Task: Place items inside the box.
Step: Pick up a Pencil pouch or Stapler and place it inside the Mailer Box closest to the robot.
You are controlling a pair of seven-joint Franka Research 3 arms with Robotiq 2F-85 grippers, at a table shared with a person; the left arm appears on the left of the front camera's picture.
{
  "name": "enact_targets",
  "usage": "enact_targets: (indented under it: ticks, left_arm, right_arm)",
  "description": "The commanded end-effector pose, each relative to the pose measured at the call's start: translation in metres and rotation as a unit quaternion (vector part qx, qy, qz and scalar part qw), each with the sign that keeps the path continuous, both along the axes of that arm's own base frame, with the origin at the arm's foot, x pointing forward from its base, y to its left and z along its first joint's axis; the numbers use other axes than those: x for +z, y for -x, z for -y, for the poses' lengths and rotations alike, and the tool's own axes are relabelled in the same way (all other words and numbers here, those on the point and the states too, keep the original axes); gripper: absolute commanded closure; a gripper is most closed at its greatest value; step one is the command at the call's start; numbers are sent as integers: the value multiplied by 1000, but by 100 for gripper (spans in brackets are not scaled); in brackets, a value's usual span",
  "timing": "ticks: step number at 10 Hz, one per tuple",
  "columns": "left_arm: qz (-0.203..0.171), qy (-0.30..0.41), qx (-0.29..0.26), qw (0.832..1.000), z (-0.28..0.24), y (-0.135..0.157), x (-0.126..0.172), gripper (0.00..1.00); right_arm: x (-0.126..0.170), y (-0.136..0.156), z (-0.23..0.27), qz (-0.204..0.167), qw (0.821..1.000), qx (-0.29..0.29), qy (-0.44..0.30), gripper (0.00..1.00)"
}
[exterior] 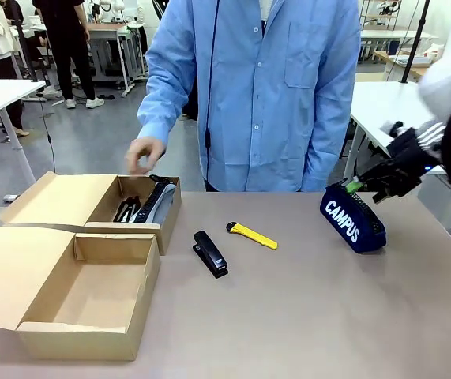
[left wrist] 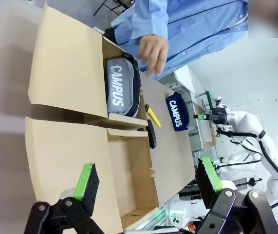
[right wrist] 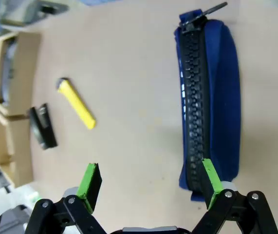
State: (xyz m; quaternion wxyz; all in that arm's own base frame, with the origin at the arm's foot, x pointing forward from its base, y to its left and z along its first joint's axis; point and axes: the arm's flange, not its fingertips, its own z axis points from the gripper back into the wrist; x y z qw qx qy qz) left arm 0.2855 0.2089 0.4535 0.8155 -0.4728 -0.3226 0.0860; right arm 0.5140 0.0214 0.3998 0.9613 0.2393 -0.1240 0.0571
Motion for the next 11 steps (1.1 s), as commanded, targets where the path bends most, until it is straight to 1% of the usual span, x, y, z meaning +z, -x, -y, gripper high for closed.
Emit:
enact_targets:
  ticks: [1,2,3,7,11]
  left_arm:
    - [18,5,0,1000,1,0,-1,0]
    - [18,5,0,1000,1,0,-1,0]
    - [18,5,0,1000,1,0,-1,0]
    - [18,5,0,1000,1,0,-1,0]
    - [18,5,0,1000,1,0,-1,0]
  right_arm:
    - [-7,-16,-11,-26,995,-46,89,0]
    - [-6,-21,-19,-18,992,-52,117,0]
    - [-8,-25,-21,-22,987,-75,144,0]
    - [-38,-46,-35,-57,979,-66,182,0]
    - [-45,-49,-39,-64,973,-78,206,0]
